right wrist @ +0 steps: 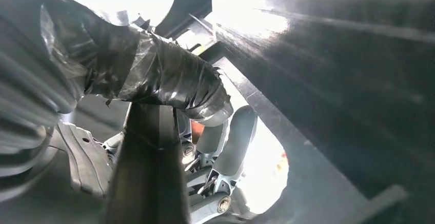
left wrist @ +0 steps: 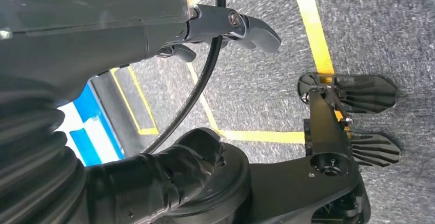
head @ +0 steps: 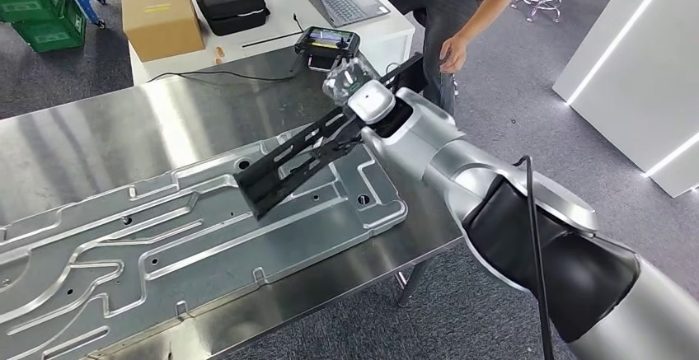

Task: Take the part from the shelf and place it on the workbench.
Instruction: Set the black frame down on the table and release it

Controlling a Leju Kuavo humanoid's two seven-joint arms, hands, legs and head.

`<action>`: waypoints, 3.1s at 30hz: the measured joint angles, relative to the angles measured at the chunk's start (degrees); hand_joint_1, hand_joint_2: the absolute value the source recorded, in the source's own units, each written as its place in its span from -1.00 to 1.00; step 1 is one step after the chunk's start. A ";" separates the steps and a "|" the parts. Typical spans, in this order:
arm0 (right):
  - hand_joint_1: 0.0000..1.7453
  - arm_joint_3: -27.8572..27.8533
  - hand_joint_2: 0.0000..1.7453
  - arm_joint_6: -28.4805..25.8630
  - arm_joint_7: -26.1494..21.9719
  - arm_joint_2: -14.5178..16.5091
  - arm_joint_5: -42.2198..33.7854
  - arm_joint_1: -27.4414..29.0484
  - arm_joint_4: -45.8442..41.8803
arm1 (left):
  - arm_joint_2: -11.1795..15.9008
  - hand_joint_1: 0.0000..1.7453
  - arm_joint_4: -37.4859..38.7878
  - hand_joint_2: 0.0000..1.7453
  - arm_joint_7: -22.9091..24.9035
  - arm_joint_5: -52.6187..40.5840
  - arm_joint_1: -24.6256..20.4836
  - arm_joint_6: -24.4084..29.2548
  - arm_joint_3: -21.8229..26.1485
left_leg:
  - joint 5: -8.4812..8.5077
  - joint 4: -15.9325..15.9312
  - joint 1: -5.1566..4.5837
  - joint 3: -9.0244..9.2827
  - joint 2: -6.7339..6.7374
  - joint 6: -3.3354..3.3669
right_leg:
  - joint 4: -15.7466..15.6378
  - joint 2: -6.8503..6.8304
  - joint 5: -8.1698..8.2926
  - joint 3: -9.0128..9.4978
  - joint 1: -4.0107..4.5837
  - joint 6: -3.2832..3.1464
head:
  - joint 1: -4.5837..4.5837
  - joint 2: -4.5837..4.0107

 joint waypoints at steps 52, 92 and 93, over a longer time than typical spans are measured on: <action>-1.00 -6.33 -1.00 -21.87 5.93 1.10 3.72 -3.30 -1.43 | -1.13 -1.00 -0.02 -1.00 0.07 2.63 1.03 0.12 0.89 | -0.07 -0.09 -0.01 -0.45 0.14 -0.01 | -0.01 0.15 -0.10 -0.52 -0.02 0.03 | 0.01 0.00; -1.00 -13.17 -1.00 45.60 -3.85 2.03 5.22 -6.23 1.72 | 0.66 -1.00 -0.28 -1.00 3.83 7.63 -1.96 -2.86 -0.58 | -0.08 -0.08 -0.02 -0.44 0.17 -0.02 | -0.03 0.20 -0.10 -0.54 -0.03 0.04 | 0.00 0.00; -1.00 -13.11 -1.00 45.54 -3.97 2.00 5.25 -6.23 1.80 | 0.69 -1.00 -0.28 -1.00 3.85 7.64 -2.04 -2.66 -0.60 | -0.08 -0.08 -0.02 -0.44 0.17 -0.02 | -0.03 0.20 -0.10 -0.54 -0.03 0.04 | 0.00 0.00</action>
